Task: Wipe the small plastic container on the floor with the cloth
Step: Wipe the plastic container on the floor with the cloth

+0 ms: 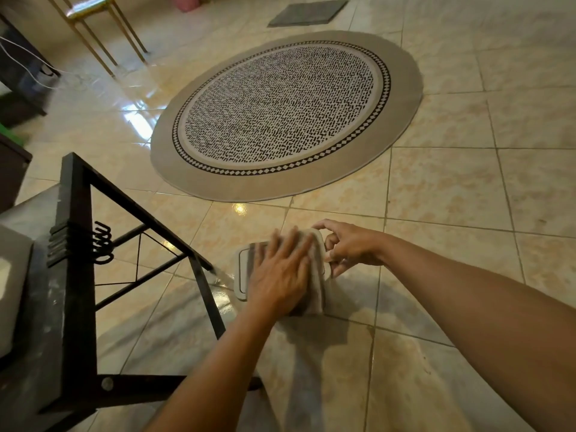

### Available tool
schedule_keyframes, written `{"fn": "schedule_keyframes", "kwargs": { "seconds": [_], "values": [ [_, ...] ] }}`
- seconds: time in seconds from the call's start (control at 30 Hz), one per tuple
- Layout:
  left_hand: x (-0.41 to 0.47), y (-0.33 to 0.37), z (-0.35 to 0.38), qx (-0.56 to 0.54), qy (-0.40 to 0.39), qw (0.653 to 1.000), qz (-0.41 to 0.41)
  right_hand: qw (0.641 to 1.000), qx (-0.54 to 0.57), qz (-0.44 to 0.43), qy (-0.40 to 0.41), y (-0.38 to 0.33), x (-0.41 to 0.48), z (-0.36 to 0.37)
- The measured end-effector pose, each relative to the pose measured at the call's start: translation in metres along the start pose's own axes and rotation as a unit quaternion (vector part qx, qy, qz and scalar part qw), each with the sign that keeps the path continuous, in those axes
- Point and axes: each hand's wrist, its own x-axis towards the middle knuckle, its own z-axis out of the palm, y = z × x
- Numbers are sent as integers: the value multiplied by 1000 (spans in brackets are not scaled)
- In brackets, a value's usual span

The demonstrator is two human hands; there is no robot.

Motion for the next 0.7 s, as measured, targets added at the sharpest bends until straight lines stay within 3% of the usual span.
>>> {"fn": "schedule_keyframes", "kwargs": {
  "seconds": [0.07, 0.17, 0.2, 0.3, 0.33, 0.43, 0.47, 0.57, 0.6, 0.7],
  "values": [
    [-3, 0, 3, 16, -3, 998, 57, 1000, 4, 0, -10, 0, 0, 0],
    [8, -7, 2, 3, 25, 999, -33, 1000, 3, -2, 3, 1, 2, 1],
    [10, -4, 3, -3, 26, 999, -29, 1000, 6, -1, 3, 1, 1, 1],
    [8, 7, 6, 10, 13, 997, 76, 1000, 20, 1, -10, 1, -1, 2],
    [11, 3, 6, 8, 18, 998, 65, 1000, 22, 1, -9, 1, -1, 2],
    [20, -11, 3, -19, 43, 992, -117, 1000, 12, 1, 3, 2, 2, 1],
    [19, -7, 3, -33, 39, 990, -128, 1000, 11, 2, 1, 2, 3, 1],
    [5, 12, 7, -21, 29, 999, 12, 1000, 19, 4, -10, 0, 1, 0],
    [5, 8, 8, -17, 33, 999, 21, 1000, 19, 3, -10, 0, 1, 1],
    [16, -6, 3, -44, 51, 992, -104, 1000, 9, -1, 1, 1, 2, 2]
  ]
}}
